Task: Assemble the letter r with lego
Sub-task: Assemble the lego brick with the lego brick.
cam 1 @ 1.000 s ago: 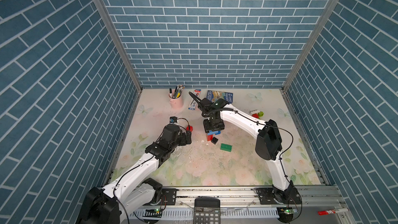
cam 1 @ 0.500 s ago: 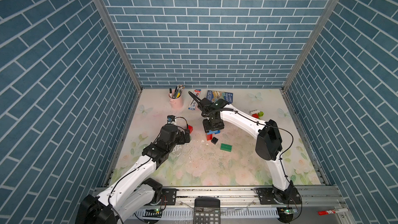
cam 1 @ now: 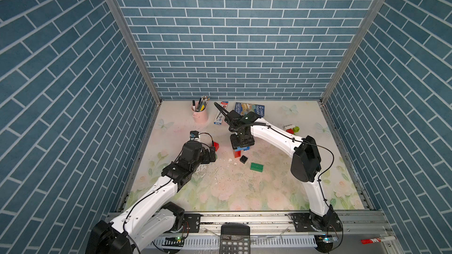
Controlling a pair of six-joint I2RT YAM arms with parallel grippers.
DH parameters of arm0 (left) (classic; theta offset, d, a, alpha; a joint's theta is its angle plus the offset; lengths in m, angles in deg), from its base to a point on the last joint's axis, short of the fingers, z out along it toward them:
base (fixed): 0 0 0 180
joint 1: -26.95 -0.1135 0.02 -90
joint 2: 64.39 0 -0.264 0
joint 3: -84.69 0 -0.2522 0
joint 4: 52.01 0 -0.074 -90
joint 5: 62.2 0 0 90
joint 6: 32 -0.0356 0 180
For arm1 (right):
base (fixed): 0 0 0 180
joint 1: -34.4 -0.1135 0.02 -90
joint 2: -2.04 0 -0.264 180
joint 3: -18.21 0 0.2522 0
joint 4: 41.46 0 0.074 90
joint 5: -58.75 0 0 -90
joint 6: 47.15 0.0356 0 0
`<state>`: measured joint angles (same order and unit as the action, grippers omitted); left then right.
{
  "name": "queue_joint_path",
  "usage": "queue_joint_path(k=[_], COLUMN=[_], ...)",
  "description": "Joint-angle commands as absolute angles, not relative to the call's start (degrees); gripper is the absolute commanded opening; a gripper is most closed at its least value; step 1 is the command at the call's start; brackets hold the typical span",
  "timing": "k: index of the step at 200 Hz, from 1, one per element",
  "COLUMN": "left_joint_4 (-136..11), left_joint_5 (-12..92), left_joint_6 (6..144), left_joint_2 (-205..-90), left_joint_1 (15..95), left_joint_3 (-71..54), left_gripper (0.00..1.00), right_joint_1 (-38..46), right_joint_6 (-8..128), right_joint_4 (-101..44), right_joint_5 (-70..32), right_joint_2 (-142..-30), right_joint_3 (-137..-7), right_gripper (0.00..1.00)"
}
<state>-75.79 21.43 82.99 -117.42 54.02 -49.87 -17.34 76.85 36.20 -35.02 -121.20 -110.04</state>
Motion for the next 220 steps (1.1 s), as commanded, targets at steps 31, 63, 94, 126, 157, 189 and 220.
queue_joint_path(k=[31,63,94,126,157,189,220], left_joint_4=[-76.37,-76.32,-76.06,-75.80,-75.86,-76.02,-75.82], left_joint_5=[21.06,21.16,21.20,21.29,21.45,21.38,21.40], left_joint_6=[82.35,82.61,82.66,82.89,82.88,82.94,82.96], left_joint_2=[-117.04,-116.73,-116.64,-116.62,-116.85,-116.83,-117.03], left_joint_1=[54.18,54.19,54.12,54.19,54.16,54.15,54.11], left_joint_3=[-49.52,-49.90,-50.34,-50.96,-51.14,-51.32,-51.09], left_gripper=[0.99,0.99,0.99,0.99,0.99,0.99,1.00], right_joint_1=[-17.73,-17.80,-17.98,-18.15,-18.49,-18.94,-18.95], right_joint_6=[75.59,75.65,75.22,74.92,74.98,74.76,74.87], right_joint_4=[38.31,38.74,38.82,38.10,37.34,36.84,36.55], right_joint_5=[-35.38,-35.25,-36.00,-36.35,-36.77,-38.04,-38.50], right_joint_2=[-120.93,-121.61,-122.40,-122.85,-123.20,-123.15,-122.55], right_joint_3=[-112.89,-112.71,-112.23,-111.41,-110.82,-110.44,-110.16], right_gripper=[0.65,0.66,0.66,0.67,0.70,0.98,0.98])
